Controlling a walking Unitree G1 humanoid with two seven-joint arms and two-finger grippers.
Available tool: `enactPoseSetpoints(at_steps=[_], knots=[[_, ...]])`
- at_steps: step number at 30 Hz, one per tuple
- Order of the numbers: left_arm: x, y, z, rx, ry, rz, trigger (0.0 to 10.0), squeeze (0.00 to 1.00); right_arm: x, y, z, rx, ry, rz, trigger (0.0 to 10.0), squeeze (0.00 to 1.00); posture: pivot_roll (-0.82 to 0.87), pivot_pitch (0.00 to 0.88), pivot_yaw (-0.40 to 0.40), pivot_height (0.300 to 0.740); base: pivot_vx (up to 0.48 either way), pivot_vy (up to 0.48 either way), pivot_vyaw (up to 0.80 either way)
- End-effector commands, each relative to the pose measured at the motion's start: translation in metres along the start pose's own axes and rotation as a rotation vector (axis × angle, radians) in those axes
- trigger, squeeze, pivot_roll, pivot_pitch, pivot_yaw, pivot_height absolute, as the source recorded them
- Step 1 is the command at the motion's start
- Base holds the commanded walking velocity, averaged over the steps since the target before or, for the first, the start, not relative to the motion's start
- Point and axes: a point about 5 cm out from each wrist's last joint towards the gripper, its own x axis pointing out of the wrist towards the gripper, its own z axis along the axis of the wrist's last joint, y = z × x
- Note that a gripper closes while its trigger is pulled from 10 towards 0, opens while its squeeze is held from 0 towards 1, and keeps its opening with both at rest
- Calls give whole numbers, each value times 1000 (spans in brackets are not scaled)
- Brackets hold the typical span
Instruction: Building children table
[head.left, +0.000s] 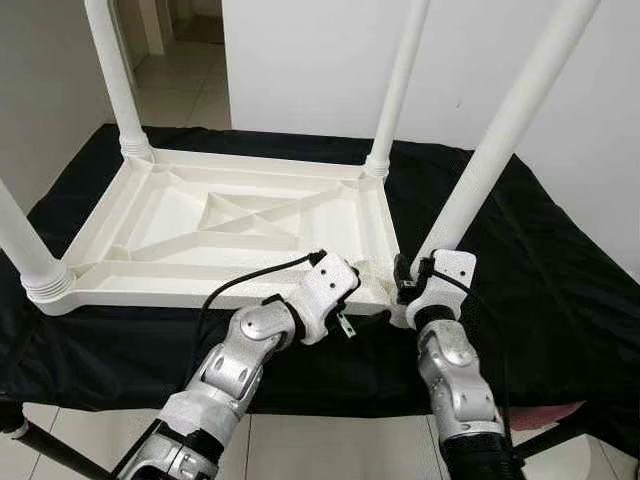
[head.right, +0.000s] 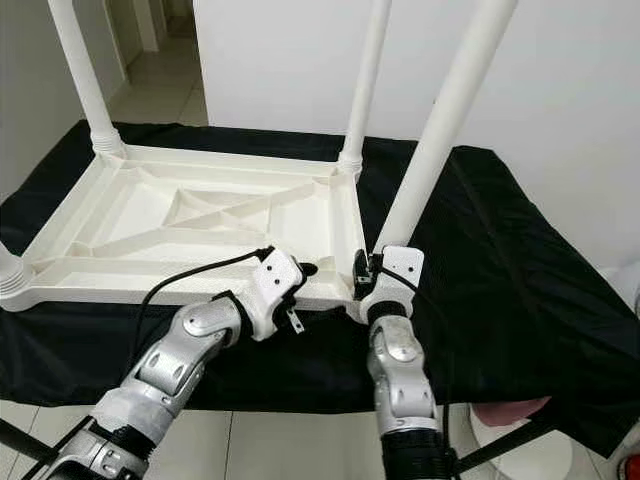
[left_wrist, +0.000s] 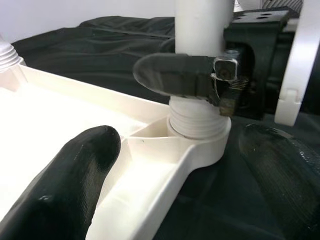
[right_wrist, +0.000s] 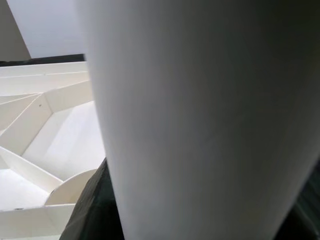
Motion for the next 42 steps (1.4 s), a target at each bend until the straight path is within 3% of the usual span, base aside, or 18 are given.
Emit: enactPoseSetpoints(at_steps=[1,2,4,14,21,22,30,39,40,41,42], knots=[[-1,3,-2,-5,0,112,10000,0,-6,12,-13,53,77,27,10000,0,45,22,-64,740,0,0,0],[-1,3,-2,-6,1,110,10000,0,-6,11,-12,58,73,24,10000,0,45,22,-64,740,0,0,0],[-2,2,-3,-7,1,104,10000,0,-6,10,-11,58,72,15,10000,1000,45,22,-64,740,0,0,0],[-4,-2,-7,-8,32,55,10000,0,-8,-6,-6,39,29,76,10000,1000,49,15,-52,740,0,0,0],[-5,-6,-7,-15,32,26,10000,0,-5,-21,-3,-41,27,165,10000,1000,48,5,-51,740,0,0,0],[-5,-7,-7,-19,34,18,10000,0,-3,-25,-2,-66,30,197,10000,0,48,1,-49,740,0,0,0],[-6,-20,-9,-25,38,-47,10000,0,3,-31,-2,-181,48,432,10000,0,44,0,-48,740,0,0,0],[-5,-28,-10,-17,46,-80,10000,0,12,-32,-11,-268,90,602,10000,0,50,0,-48,740,0,0,0],[-5,-28,-10,-16,46,-79,10000,0,13,-33,-12,-274,103,603,8902,0,50,0,-48,740,0,0,0],[-4,-28,-9,-16,44,-79,10000,0,15,-33,-13,-279,108,610,5686,0,50,0,-48,740,0,0,0],[-4,-28,-9,-16,44,-79,10000,0,15,-33,-13,-279,108,610,5686,0,50,0,-48,740,0,0,0]])
